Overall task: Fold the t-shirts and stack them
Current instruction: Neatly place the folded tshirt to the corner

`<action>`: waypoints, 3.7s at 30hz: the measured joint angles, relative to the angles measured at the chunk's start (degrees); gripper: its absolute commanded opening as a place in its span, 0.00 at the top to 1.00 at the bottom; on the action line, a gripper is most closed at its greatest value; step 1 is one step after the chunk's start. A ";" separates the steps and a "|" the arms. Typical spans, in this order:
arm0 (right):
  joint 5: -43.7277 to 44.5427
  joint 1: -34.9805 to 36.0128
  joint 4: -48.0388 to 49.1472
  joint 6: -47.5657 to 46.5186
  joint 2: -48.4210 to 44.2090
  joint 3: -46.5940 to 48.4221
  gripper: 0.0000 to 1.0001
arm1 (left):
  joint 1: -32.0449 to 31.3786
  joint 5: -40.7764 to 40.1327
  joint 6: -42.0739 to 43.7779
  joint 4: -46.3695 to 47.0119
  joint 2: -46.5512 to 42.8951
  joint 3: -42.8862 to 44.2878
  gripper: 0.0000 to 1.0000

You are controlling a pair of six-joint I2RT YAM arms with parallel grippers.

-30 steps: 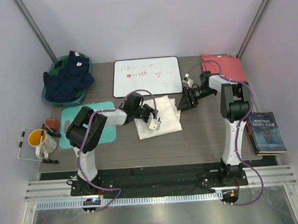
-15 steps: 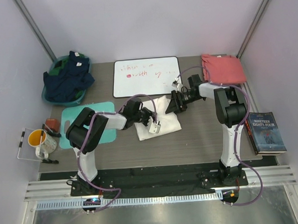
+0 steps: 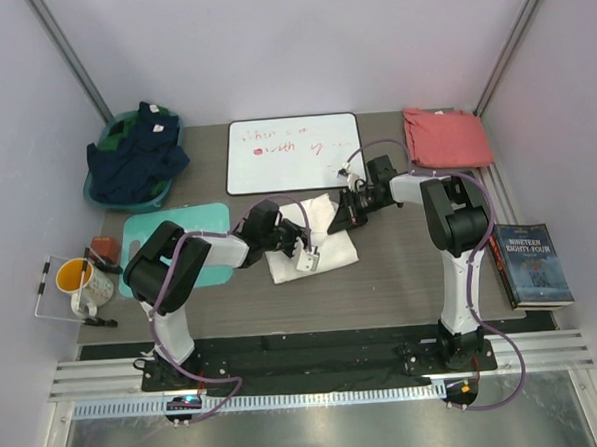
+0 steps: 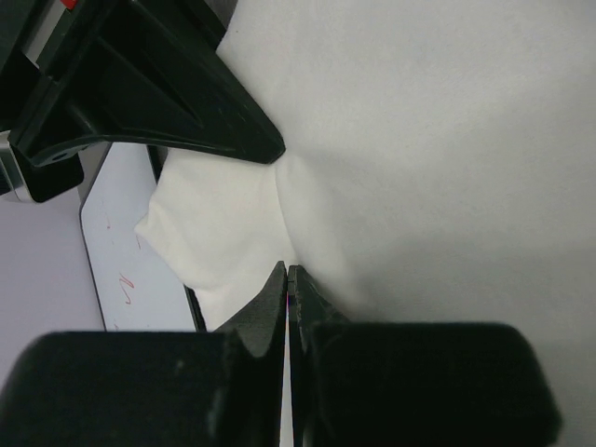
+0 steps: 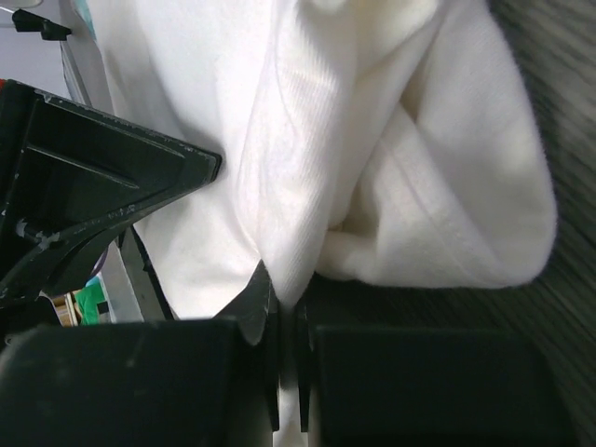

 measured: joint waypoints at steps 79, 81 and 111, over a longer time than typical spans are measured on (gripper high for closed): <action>60.98 -20.74 -20.39 -38.10 7.10 61.92 0.99 | -0.55 -6.29 0.68 5.44 -19.74 -6.75 1.00; 61.02 -20.94 -20.35 -38.14 7.10 61.90 0.99 | -0.55 -6.25 0.68 5.42 -19.61 -6.69 1.00; 65.66 -22.45 -4.74 -27.87 -8.11 30.36 0.00 | 0.48 -17.42 -25.38 -10.05 -21.59 5.92 0.00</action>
